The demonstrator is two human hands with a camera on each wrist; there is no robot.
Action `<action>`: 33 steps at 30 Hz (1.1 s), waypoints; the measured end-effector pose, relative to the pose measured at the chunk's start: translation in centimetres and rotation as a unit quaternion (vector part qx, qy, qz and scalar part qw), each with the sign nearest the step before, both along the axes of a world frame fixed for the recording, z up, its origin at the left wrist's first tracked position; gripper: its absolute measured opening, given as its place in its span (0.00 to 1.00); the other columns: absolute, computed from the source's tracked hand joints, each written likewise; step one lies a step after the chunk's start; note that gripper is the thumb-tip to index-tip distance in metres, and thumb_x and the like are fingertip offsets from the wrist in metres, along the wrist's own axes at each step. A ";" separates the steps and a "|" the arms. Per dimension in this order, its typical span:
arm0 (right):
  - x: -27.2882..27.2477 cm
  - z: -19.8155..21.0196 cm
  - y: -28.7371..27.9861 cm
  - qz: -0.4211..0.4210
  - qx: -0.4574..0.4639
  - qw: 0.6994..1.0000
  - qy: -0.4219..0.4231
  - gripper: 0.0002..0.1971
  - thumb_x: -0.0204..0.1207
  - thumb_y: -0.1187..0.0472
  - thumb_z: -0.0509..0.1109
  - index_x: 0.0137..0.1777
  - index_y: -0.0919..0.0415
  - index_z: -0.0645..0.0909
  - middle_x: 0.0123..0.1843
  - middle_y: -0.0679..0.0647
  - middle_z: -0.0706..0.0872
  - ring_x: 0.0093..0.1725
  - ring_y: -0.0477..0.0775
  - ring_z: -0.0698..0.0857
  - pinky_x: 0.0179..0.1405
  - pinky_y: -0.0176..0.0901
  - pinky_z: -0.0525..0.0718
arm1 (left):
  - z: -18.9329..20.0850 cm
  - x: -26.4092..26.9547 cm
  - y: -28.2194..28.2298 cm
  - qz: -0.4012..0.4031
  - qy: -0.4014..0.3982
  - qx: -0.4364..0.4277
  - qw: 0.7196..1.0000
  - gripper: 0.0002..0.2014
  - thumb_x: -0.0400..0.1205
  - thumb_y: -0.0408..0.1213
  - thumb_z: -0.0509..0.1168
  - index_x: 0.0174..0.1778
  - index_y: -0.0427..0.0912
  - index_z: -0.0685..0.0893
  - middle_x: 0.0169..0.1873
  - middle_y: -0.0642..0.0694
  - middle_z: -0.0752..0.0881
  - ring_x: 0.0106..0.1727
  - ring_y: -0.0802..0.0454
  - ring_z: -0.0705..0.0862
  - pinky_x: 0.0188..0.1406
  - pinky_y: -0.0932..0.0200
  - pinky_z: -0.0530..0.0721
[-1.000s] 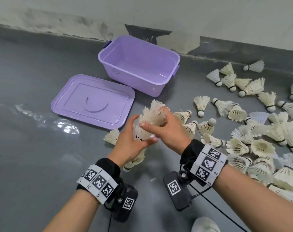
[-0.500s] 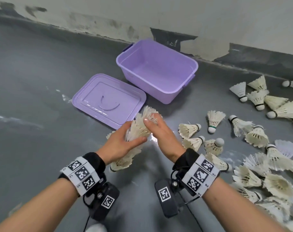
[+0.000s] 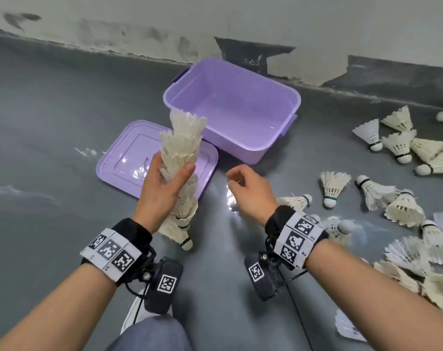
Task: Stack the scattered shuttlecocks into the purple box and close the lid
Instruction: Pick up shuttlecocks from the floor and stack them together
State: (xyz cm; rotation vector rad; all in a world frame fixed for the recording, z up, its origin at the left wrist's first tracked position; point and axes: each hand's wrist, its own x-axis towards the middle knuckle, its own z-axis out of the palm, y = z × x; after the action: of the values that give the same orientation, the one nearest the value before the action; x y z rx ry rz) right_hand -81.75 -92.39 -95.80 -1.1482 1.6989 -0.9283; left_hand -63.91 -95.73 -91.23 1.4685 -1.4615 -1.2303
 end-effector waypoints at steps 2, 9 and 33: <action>2.0 -2.3 -0.1 0.088 0.029 0.994 0.061 0.10 0.76 0.63 0.64 0.56 0.56 0.82 0.55 0.52 0.85 0.50 0.53 0.84 0.54 0.46 0.84 | -0.3 0.8 -1.4 -0.003 0.005 -0.012 1.000 0.20 0.72 0.58 0.73 0.57 0.64 0.76 0.56 0.56 0.85 0.57 0.57 0.85 0.63 0.47 0.82; 8.7 -4.0 -2.2 0.290 0.041 0.946 0.142 0.25 0.73 0.48 0.72 0.70 0.48 0.75 0.66 0.54 0.73 0.63 0.54 0.77 0.67 0.46 0.76 | -1.0 2.4 -5.8 -0.066 -0.006 -0.066 0.996 0.23 0.77 0.45 0.72 0.66 0.49 0.73 0.54 0.58 0.84 0.56 0.59 0.84 0.58 0.56 0.83; -10.6 14.1 1.2 -0.255 -0.193 0.924 0.209 0.07 0.78 0.46 0.66 0.41 0.44 0.74 0.42 0.57 0.86 0.43 0.60 0.84 0.47 0.61 0.84 | -1.3 -10.3 -4.3 -0.342 0.033 -0.024 0.939 0.24 0.73 0.46 0.75 0.59 0.69 0.71 0.49 0.70 0.82 0.48 0.79 0.80 0.48 0.82 0.75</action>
State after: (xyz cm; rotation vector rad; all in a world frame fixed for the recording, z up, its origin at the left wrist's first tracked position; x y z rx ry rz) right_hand -92.30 -91.15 -81.73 -1.2404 2.2991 -1.4681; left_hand -74.17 -100.02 -92.57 0.8821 -2.0230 -1.6029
